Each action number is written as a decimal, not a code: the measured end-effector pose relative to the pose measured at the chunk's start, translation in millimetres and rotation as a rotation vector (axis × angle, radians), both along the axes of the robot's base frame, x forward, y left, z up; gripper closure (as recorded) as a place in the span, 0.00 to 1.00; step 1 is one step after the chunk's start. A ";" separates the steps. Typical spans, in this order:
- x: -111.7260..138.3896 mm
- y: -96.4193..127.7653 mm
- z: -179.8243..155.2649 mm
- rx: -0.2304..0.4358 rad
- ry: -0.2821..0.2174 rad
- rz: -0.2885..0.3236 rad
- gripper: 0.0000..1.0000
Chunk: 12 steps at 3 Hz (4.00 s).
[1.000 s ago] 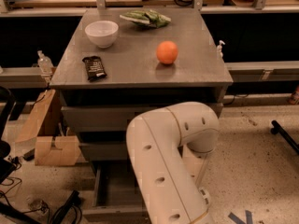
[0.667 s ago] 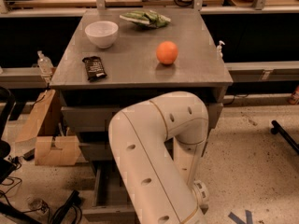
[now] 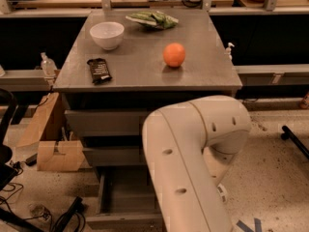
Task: Open bottom drawer
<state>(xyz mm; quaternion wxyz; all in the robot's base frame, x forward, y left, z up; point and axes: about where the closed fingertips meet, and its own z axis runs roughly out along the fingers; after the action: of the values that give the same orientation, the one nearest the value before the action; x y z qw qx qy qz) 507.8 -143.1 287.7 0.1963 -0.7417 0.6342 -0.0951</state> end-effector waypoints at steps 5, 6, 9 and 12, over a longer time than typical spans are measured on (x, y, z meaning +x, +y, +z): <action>64.6 8.7 -43.6 0.029 -0.094 -0.032 1.00; 80.7 30.7 -74.6 -0.009 -0.037 -0.121 1.00; 100.0 28.5 -141.9 -0.094 0.152 -0.392 1.00; 50.3 25.7 -166.7 -0.085 0.295 -0.356 1.00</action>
Offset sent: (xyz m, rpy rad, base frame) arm 0.0300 -0.0169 -0.0085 0.1197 -0.1123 -0.0348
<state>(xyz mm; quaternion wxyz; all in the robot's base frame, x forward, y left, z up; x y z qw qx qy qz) 558.1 -117.4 121.0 0.0500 -0.6318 0.7722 -0.0452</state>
